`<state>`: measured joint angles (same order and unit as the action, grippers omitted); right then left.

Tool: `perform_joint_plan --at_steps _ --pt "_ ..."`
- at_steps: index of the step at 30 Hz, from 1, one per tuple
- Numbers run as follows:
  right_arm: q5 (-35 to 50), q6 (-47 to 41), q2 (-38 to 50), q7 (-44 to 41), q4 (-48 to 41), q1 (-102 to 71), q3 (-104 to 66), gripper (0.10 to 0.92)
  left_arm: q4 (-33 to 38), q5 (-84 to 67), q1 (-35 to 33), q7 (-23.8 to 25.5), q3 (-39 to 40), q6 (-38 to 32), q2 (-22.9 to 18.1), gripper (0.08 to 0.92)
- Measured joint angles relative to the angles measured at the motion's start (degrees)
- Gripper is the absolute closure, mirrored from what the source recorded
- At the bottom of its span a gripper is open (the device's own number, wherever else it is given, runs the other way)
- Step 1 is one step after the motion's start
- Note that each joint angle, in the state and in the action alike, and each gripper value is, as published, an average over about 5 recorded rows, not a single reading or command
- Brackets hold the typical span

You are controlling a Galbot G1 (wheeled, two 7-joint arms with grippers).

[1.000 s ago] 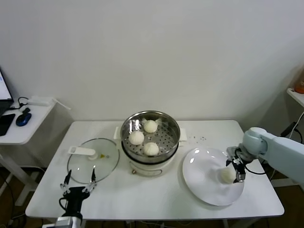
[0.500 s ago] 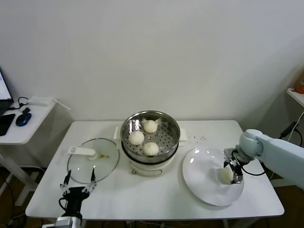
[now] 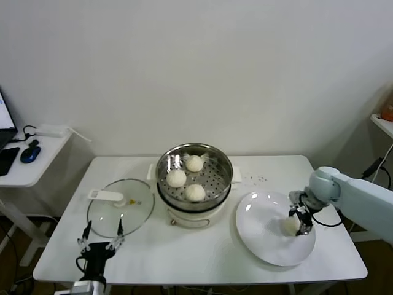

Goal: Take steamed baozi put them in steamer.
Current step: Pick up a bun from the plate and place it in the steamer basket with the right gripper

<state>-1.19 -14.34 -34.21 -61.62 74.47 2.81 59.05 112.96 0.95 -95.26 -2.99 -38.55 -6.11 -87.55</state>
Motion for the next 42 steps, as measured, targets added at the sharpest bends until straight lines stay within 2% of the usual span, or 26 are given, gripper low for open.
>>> perform_joint_plan --at_steps 10,20,31,42 --pt "7.33 -2.01 -0.66 0.52 1.62 7.83 4.91 0.347 0.13 -0.14 0.16 0.03 0.64 -0.02 -0.08 0.177" --pt "22.04 -3.31 -3.92 0.93 3.77 25.45 16.23 0.347 -0.05 -0.04 0.55 0.05 1.29 -0.15 -0.07 0.177" --pt "36.1 -4.15 -12.57 0.84 2.89 40.8 25.75 0.347 0.22 0.1 0.59 0.02 1.6 -0.17 -0.01 0.177" --pt "40.46 -5.13 -23.1 1.75 -2.1 42.21 26.65 0.347 1.0 0.05 0.26 -0.01 0.65 -0.13 -0.02 0.177"
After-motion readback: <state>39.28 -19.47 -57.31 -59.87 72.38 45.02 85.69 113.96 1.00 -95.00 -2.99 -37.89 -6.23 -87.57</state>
